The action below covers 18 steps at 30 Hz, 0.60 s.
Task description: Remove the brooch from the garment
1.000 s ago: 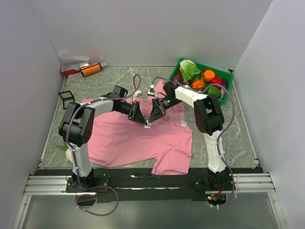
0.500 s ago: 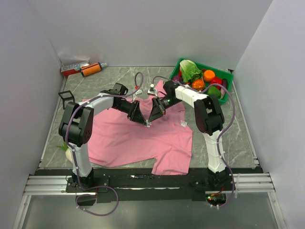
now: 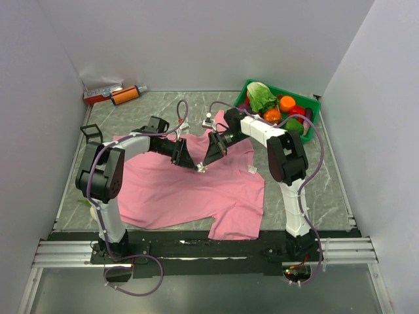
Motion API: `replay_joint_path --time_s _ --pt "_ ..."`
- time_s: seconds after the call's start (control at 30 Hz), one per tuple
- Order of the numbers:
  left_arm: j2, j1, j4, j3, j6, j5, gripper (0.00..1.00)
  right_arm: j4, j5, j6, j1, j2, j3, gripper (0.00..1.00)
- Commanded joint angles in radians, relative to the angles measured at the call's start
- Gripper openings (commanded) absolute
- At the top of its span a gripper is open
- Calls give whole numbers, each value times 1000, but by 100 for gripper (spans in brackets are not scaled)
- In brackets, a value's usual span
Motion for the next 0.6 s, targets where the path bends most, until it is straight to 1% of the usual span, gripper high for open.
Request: replay_joint_path --time_s 0.0,0.13,0.3,0.37,0.5,0.57 --pt "-7 -3 64 27 -52 45 41 -14 -21 -20 12 -50 44 0" --pt "14 -4 64 39 -64 65 32 -16 -12 -26 18 -52 49 0" --pt "27 -4 31 55 -34 79 17 -14 -10 -25 18 -47 55 0" --pt "31 -4 -6 64 -1 79 10 -11 -10 -20 16 -43 62 0" --pt "34 -3 -89 85 75 82 3 4 -7 0 18 -34 78 0" --pt "34 2 -127 107 126 68 1 -22 11 -6 12 -34 119 13"
